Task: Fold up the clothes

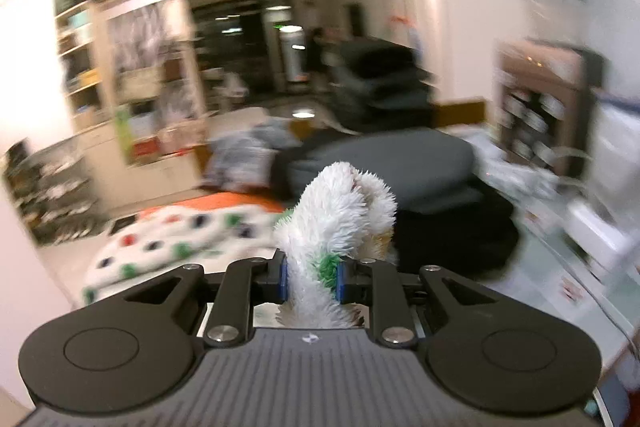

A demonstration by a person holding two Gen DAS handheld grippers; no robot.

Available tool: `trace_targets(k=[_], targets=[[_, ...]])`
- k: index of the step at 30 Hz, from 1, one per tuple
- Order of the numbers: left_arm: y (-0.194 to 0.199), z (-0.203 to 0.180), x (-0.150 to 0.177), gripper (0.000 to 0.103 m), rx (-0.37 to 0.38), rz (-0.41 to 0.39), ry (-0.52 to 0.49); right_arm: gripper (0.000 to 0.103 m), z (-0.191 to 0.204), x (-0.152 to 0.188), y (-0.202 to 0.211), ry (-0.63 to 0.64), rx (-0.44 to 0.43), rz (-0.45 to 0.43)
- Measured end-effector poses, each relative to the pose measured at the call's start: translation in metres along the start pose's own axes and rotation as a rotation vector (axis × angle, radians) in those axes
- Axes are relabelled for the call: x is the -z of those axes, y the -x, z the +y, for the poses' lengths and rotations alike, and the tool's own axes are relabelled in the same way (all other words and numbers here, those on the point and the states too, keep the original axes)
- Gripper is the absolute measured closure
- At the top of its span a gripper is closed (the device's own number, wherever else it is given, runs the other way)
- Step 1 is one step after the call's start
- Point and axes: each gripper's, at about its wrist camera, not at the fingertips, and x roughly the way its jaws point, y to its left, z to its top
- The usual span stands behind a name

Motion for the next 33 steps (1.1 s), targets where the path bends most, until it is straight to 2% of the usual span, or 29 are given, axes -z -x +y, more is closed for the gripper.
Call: trace_targets(k=[6,13,16,18,19,23,27,33], targets=[[0.000,0.063,-0.018,0.000,0.017,0.012,-0.043,0.079,0.132,0.009,-0.018,0.121,-0.127,0.027],[-0.009,0.116,-0.035,0.002,0.039,0.040,-0.061,0.079,0.253,0.068,-0.040,0.252,-0.251,0.145],[-0.014,0.122,-0.039,0.003,0.055,0.051,-0.076,0.073,0.287,0.096,-0.041,0.299,-0.300,0.215],[-0.017,0.121,-0.041,0.003,0.079,0.057,-0.085,0.062,0.304,0.112,-0.036,0.321,-0.335,0.265],[-0.019,0.119,-0.042,0.003,0.093,0.063,-0.091,0.054,0.310,0.119,-0.032,0.329,-0.354,0.285],[-0.030,0.105,-0.039,0.003,0.156,0.097,-0.103,0.032,0.308,0.118,-0.007,0.342,-0.399,0.290],[-0.052,0.085,-0.032,0.003,0.237,0.163,-0.102,0.031,0.282,0.107,0.002,0.324,-0.375,0.304],[-0.093,0.049,-0.014,0.002,0.373,0.299,-0.052,0.031,0.218,0.091,-0.003,0.240,-0.245,0.334]])
